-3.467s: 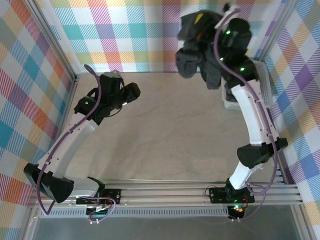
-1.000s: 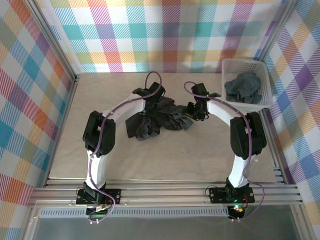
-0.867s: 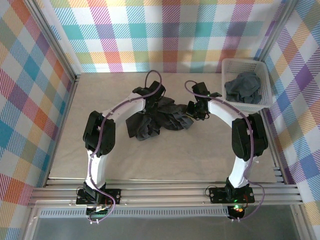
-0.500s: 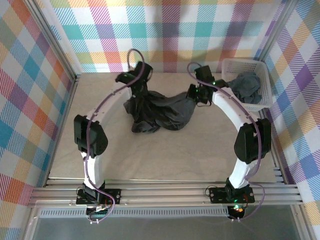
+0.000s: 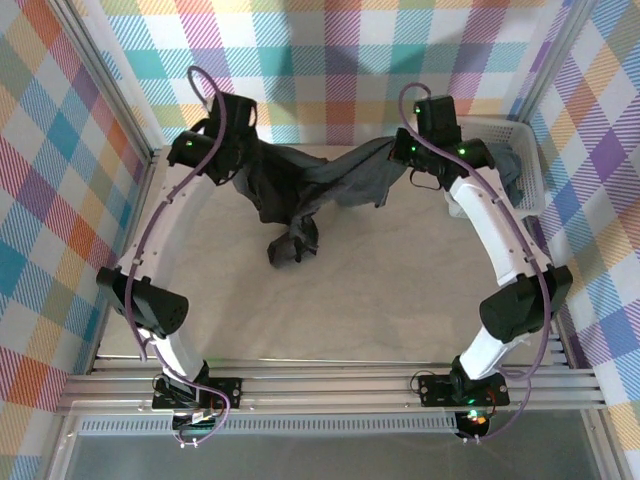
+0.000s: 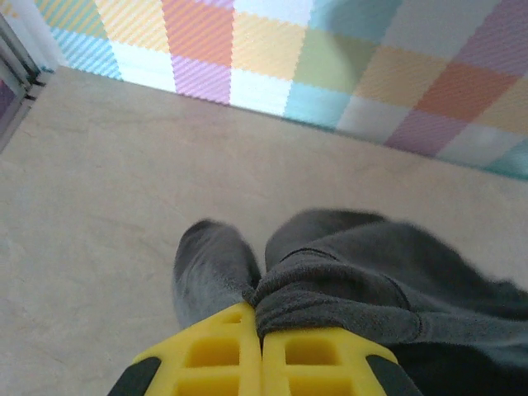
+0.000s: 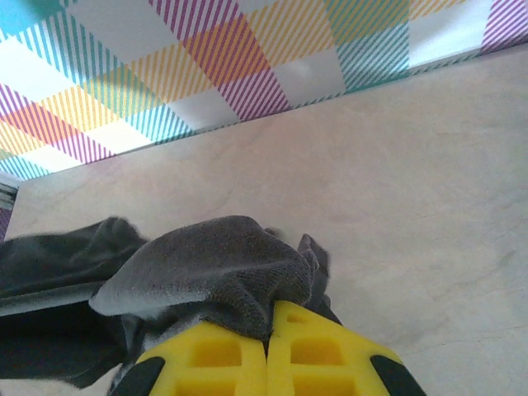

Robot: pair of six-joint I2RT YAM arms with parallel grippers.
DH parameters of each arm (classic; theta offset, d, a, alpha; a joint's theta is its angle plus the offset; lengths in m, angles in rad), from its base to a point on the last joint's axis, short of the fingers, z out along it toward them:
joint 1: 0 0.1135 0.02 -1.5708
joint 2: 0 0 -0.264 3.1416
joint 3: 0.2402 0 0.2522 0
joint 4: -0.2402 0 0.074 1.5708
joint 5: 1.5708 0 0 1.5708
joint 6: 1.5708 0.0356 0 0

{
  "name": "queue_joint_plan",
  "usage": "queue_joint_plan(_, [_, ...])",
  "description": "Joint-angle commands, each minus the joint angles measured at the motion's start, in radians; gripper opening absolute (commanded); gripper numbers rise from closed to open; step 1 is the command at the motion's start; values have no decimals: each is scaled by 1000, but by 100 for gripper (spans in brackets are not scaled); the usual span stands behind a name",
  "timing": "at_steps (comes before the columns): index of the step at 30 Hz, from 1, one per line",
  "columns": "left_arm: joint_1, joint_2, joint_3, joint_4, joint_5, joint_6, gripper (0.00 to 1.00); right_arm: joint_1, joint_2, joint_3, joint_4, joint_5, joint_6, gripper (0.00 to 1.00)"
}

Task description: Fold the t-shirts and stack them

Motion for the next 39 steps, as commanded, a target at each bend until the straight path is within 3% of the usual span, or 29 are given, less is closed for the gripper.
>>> queue_joint_plan(1, [40, -69, 94, 51, -42, -15, 0, -15, -103, -40, 108, 38, -95, 0])
queue_joint_plan(8, [61, -117, 177, 121, -47, 4, 0, -40, -190, -83, 262, 55, -170, 0])
queue_joint_plan(21, [79, -144, 177, 129, -36, 43, 0, -87, -267, -148, 285, -14, -174, 0])
queue_joint_plan(26, [81, -172, 168, 95, -118, 40, 0, -88, -329, -207, 290, -54, -166, 0])
queue_joint_plan(34, [81, -333, 5, 311, -170, 42, 0, -87, -566, -432, 494, -197, -170, 0])
queue_joint_plan(39, [94, -214, 102, 225, -154, 29, 0, -88, -566, -458, 467, -186, -163, 0])
